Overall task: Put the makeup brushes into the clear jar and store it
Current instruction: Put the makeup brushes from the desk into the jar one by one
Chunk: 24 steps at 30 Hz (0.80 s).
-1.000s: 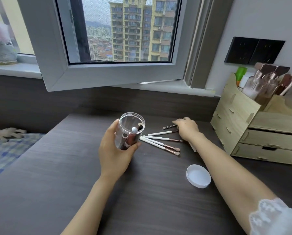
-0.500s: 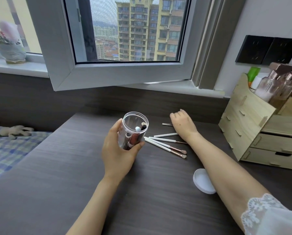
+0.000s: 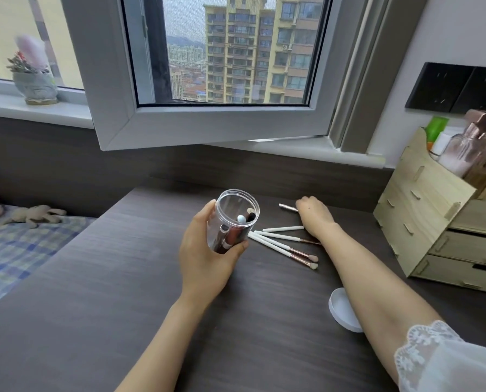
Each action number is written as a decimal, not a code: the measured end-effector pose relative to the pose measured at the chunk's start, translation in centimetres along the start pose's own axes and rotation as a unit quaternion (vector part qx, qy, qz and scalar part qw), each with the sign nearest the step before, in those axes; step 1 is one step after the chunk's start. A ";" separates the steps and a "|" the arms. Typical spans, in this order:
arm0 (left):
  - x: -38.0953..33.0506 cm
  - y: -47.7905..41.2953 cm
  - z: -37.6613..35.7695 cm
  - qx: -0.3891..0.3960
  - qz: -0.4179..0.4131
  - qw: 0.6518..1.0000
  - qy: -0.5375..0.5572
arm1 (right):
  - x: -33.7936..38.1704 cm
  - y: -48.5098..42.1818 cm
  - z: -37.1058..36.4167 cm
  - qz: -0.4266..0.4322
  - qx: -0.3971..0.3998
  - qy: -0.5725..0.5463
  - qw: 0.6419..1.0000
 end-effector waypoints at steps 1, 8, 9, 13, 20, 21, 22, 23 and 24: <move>0.0 0.0 0.0 0.002 -0.002 1.000 -0.001 | 0.0 0.0 0.3 0.001 -0.030 -0.004 1.000; -0.3 -0.2 -0.1 0.002 -0.016 1.000 -0.010 | -2.6 4.1 7.1 -0.112 -0.216 -0.360 0.901; -0.3 -0.2 -0.1 0.002 -0.016 1.000 -0.011 | -2.6 4.9 8.3 -0.100 -0.220 -0.421 0.874; -0.6 -0.1 -0.2 0.009 -0.023 1.000 -0.014 | -1.9 10.1 12.9 -0.050 -0.185 -0.629 0.754; -3.0 1.1 -2.0 0.086 -0.160 0.981 -0.072 | 2.6 15.3 17.1 0.060 -0.178 -0.468 0.863; -3.4 1.4 -2.3 0.096 -0.185 0.975 -0.081 | 3.8 15.4 17.0 0.091 -0.171 -0.450 0.872; -3.7 1.6 -2.5 0.104 -0.203 0.970 -0.084 | 4.9 15.5 16.7 0.124 -0.159 -0.440 0.875; -3.9 1.7 -2.7 0.111 -0.214 0.967 -0.085 | 5.7 15.6 16.3 0.147 -0.144 -0.442 0.873; -3.9 1.8 -2.8 0.115 -0.219 0.965 -0.084 | 6.1 15.7 15.9 0.155 -0.129 -0.450 0.870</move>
Point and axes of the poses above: each hand's wrist, its own y-axis away from the middle knuckle, its own z-axis out of the back of the hand, x = y × z, the point moved 8 cm from there along -y, towards the middle knuckle, and after that the axes turned 3 degrees about y, right-handed, at the moved point
